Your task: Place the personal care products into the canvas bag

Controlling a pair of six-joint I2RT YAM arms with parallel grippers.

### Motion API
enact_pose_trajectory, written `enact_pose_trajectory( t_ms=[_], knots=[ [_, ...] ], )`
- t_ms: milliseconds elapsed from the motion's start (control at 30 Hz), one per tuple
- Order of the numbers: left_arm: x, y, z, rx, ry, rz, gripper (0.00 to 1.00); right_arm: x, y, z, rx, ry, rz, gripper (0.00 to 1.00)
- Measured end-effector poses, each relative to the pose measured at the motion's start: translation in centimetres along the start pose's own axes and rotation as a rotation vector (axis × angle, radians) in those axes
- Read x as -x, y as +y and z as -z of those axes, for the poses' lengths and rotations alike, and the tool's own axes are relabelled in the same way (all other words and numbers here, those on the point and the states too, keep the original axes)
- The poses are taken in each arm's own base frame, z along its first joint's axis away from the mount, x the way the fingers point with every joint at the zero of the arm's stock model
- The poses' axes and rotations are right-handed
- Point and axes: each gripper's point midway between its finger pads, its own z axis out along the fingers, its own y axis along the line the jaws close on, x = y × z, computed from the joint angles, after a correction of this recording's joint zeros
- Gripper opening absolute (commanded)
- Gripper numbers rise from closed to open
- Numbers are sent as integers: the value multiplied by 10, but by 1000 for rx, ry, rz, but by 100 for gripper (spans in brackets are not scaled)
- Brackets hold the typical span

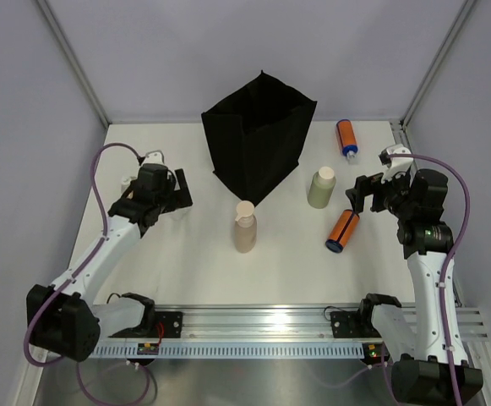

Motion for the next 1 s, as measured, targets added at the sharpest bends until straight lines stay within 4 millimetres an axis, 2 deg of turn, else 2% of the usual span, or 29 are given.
enact_pose_trajectory(
  t_ms=[300,567,667,833,1000],
  knots=[
    [42,-18,-14,82,-70,129,99,2,2,5,-2,-13,8,99],
    [57,-6,-20,237,-64,137,99,2,2,5,-3,-13,8,100],
    [55,-4,-19,234,-44,58,99,2,2,5,-2,-13,8,100],
    [55,-15,-18,108,-9,-220,99,2,2,5,-1,-13,9,99],
    [64,-18,-4,7,-34,-440,99,1,4,4,8,-13,7,100]
  ],
)
